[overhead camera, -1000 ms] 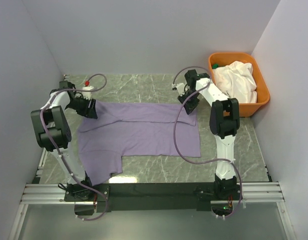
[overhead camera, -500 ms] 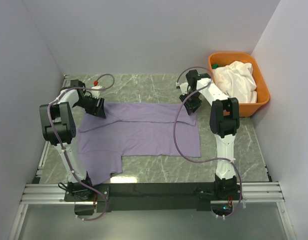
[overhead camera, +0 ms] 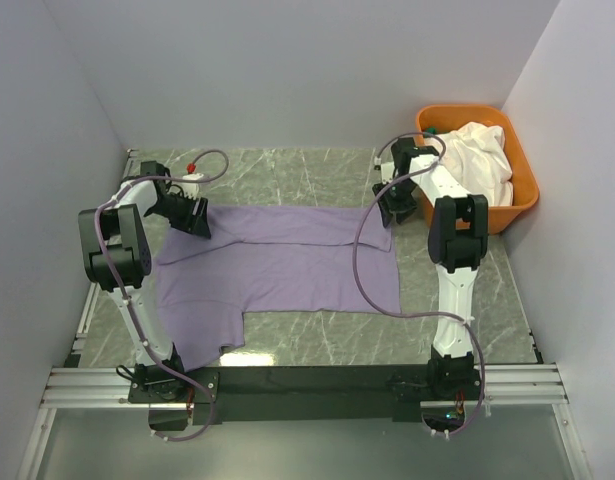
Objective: Fold and stack the t-shirts
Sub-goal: Fold the tshirt
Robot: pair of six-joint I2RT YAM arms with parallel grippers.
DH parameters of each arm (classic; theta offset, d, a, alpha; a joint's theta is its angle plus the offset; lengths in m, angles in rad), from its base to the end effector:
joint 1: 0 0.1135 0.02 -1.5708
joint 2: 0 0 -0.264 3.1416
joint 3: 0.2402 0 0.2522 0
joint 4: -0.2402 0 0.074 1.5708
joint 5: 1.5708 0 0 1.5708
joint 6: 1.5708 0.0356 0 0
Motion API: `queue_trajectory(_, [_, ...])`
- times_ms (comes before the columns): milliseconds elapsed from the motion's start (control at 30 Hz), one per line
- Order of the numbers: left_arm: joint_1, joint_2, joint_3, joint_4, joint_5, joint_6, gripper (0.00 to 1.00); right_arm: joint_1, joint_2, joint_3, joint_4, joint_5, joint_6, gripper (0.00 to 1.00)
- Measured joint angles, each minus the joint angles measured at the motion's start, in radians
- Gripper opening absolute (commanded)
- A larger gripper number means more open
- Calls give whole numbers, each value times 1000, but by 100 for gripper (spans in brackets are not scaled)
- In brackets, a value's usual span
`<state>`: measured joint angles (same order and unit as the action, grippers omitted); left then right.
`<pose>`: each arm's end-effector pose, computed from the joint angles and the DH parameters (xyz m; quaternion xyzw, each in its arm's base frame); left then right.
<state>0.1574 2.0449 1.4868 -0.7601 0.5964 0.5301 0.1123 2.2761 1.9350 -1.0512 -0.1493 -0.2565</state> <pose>0.4041 0.0439 0.1694 0.2121 0.9250 -0.2338 0.2116 0.4579 0.0570 0.1816 -0.1886 0.9752 0.0677 0.0940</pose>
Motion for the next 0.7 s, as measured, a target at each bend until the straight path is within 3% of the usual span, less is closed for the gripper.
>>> queue_trajectory(267, [-4,-1,0,-3,-14,0,61,-3,42,89,3,-59,13,42])
queue_trajectory(500, [-4,-2,0,-5,-22,0,62,-8,68,95,4,-78,15,47])
queue_trajectory(700, [-5,-8,0,-5,-27,1,61,-25,58,46,27,-77,23,46])
